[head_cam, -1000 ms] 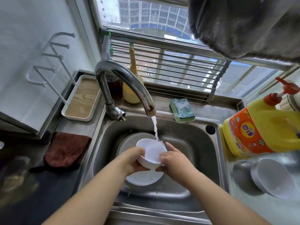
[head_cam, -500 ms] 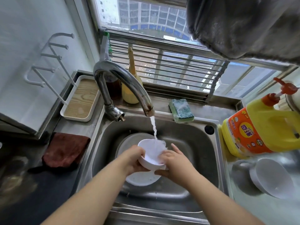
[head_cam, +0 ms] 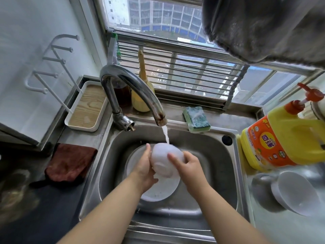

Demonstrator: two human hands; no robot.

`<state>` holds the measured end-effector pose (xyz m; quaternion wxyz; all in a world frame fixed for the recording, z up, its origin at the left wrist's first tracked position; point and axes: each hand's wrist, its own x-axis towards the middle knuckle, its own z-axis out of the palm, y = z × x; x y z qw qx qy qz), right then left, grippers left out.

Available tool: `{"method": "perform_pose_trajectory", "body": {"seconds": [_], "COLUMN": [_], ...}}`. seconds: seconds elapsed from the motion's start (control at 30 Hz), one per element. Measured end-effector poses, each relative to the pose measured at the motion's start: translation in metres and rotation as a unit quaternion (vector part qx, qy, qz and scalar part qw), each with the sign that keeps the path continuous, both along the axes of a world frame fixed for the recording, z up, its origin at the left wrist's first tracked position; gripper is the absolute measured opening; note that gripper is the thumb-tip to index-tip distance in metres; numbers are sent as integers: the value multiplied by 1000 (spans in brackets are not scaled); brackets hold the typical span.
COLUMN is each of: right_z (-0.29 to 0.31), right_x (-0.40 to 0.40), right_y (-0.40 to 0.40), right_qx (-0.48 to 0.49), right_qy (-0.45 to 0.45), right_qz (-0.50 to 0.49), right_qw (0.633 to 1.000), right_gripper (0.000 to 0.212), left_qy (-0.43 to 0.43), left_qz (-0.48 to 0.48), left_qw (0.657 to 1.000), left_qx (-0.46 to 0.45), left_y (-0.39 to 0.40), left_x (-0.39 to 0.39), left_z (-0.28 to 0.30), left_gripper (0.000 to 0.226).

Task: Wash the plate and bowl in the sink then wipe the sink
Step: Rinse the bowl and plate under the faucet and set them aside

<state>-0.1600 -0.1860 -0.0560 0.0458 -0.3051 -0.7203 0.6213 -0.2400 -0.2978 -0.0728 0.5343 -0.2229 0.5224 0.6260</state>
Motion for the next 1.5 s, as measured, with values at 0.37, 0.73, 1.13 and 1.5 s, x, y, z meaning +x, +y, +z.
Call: {"method": "perform_pose_trajectory", "body": {"seconds": [0.37,0.73,1.13,1.5], "right_z": [-1,24,27,1], "right_x": [-29,-14,70,125], "right_y": [-9,18,30,54], "right_qx": [-486,-257,69,-313], "right_qy": [-107,-124,-144,-55], "right_qz": [-269,-184,-75,-310], "right_qw": [825,940,984,896], "right_gripper": [51,28,18,24], "left_qy": [119,16,215,197], "left_qz": [140,36,-195,-218], "left_qw": [981,999,947,940], "left_qx": [68,-37,-136,-172], "left_y": [-17,-1,25,48], "left_x": [-3,9,45,77], "left_z": [26,36,26,17], "left_gripper": [33,26,22,17]}}
